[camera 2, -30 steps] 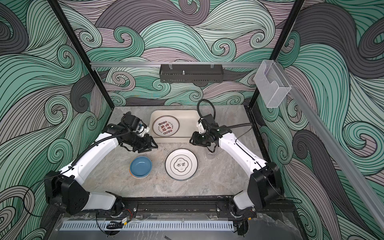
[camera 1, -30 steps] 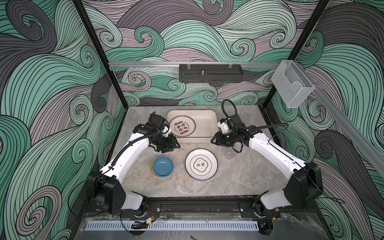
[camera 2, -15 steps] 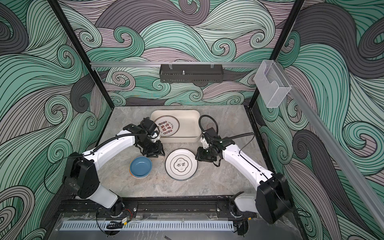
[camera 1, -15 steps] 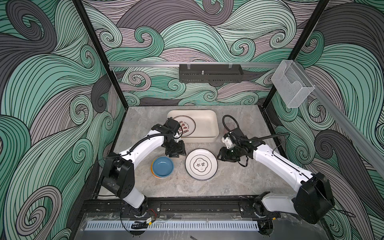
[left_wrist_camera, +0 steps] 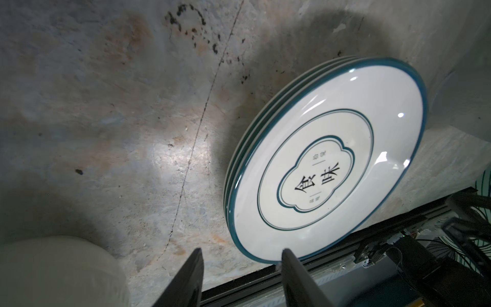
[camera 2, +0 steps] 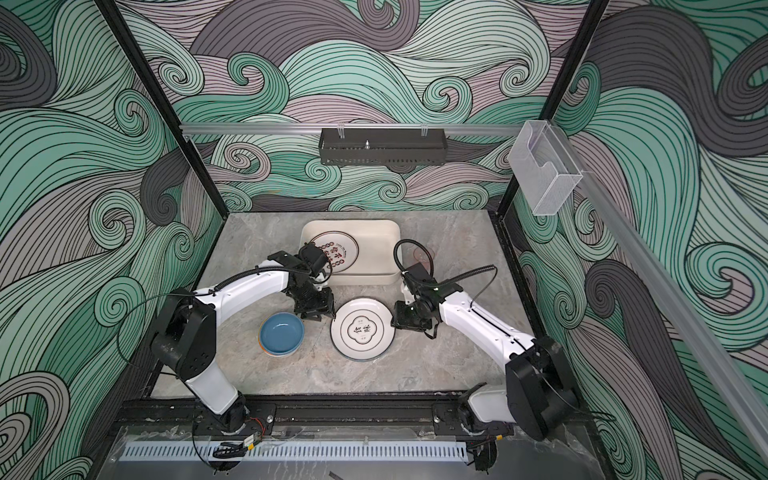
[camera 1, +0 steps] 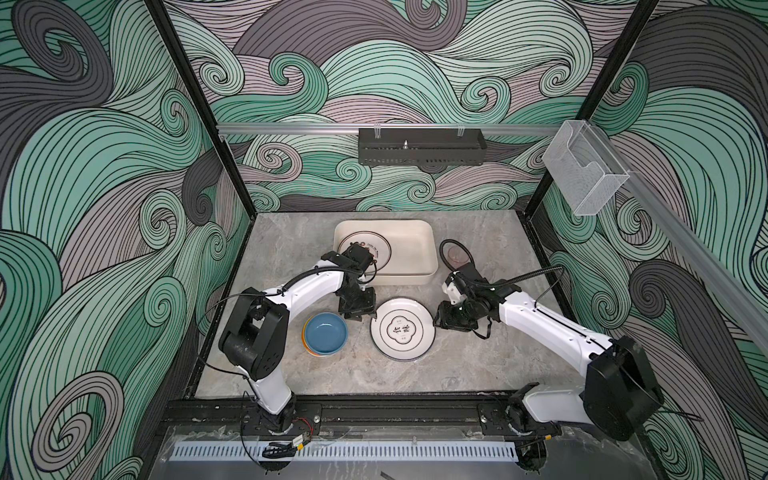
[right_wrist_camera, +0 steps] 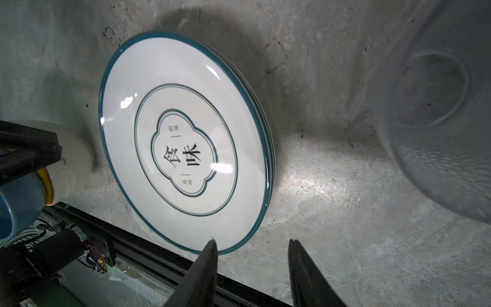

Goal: Place the mixed dishes into the plastic bin
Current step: 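Close both grippers on the rim of the green-rimmed top plate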

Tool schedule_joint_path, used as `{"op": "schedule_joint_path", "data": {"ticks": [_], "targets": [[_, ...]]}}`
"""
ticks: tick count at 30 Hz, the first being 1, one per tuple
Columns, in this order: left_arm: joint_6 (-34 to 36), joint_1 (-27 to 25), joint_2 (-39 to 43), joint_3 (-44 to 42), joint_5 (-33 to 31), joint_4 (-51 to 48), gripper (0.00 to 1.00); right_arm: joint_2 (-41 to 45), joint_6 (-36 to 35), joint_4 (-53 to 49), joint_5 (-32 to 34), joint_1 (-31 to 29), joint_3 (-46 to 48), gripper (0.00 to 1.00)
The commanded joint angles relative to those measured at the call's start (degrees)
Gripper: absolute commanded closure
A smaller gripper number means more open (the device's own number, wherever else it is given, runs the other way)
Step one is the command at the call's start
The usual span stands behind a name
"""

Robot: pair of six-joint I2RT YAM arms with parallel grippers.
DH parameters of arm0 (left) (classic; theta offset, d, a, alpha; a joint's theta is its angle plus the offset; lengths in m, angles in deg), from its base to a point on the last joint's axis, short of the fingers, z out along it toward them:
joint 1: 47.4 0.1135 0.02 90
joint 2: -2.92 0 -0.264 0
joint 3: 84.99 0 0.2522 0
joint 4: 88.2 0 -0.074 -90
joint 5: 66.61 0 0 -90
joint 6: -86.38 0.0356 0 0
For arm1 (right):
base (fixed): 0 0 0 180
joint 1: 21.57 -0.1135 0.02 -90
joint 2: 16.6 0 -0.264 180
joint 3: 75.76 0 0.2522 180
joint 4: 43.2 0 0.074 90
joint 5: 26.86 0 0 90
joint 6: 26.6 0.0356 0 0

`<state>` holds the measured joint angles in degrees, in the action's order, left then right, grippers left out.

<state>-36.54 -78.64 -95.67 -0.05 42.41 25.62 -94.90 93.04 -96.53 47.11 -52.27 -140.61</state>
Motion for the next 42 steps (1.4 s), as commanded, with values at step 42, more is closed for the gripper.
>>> {"op": "schedule_joint_path", "data": {"ticks": [42], "targets": [[-0.7, -2.6, -7.8, 3.5, 1.4, 1.9, 0.75, -4.3, 2.5, 5.7, 1.2, -0.6, 3.7, 0.57]]}}
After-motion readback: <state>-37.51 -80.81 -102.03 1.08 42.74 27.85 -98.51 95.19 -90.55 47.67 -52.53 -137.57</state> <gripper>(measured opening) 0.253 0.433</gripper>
